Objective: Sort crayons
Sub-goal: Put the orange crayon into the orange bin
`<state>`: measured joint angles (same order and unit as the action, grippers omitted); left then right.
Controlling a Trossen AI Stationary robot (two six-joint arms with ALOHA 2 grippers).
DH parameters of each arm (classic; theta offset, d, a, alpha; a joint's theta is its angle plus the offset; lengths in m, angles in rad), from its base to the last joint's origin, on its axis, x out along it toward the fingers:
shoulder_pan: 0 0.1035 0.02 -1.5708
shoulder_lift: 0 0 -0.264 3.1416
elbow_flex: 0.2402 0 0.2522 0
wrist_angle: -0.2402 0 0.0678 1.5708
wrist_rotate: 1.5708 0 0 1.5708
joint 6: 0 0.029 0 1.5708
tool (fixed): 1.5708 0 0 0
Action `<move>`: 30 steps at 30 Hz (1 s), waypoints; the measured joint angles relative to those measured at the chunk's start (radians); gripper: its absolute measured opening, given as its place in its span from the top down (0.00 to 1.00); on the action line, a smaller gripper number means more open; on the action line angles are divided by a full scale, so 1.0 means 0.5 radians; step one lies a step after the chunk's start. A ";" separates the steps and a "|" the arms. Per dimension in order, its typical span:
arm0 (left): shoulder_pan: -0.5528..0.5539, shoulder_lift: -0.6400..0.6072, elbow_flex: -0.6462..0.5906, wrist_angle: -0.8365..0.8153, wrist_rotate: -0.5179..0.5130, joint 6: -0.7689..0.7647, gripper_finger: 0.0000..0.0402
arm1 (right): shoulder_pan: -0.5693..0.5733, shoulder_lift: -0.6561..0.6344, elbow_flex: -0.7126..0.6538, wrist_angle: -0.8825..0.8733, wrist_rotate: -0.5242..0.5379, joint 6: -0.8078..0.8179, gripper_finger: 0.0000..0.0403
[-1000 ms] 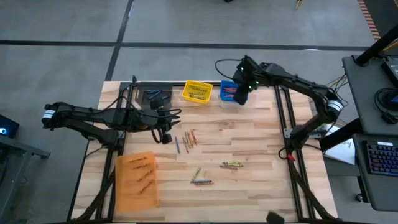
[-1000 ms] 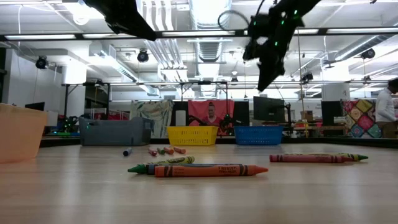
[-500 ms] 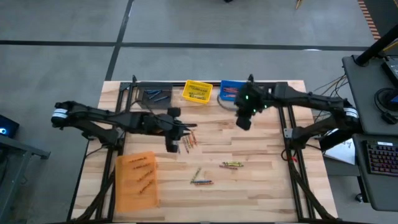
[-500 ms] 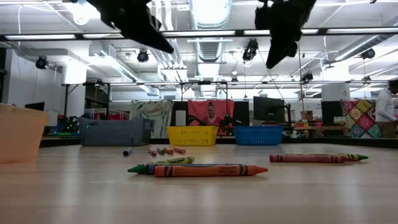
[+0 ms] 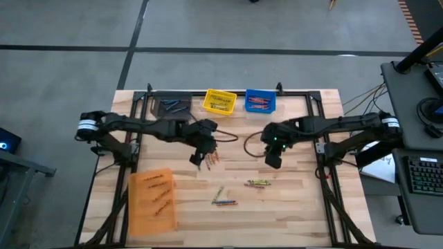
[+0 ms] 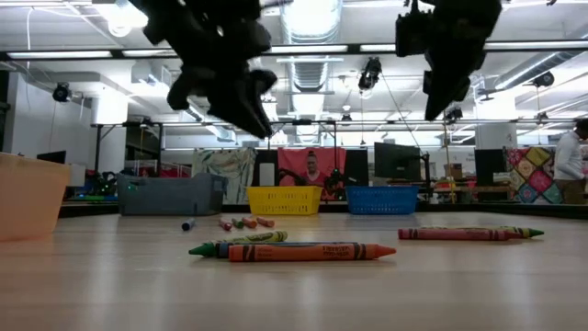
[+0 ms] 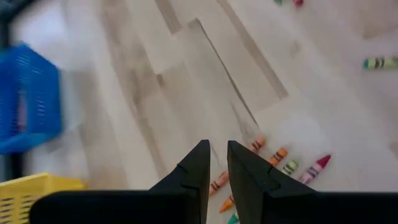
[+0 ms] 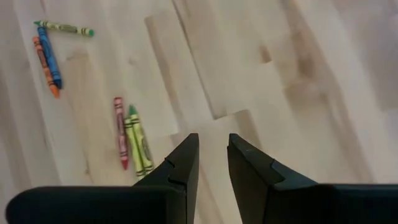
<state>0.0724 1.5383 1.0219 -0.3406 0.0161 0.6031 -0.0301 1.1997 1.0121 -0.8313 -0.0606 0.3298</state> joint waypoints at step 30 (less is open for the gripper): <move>0.213 0.771 0.486 -0.541 0.199 0.369 0.84 | 0.257 -0.004 -0.215 0.480 0.022 0.252 0.81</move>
<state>0.1787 1.9237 1.2649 -0.6113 0.1159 0.7876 0.0986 1.1976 0.9047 -0.5911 -0.0494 0.4557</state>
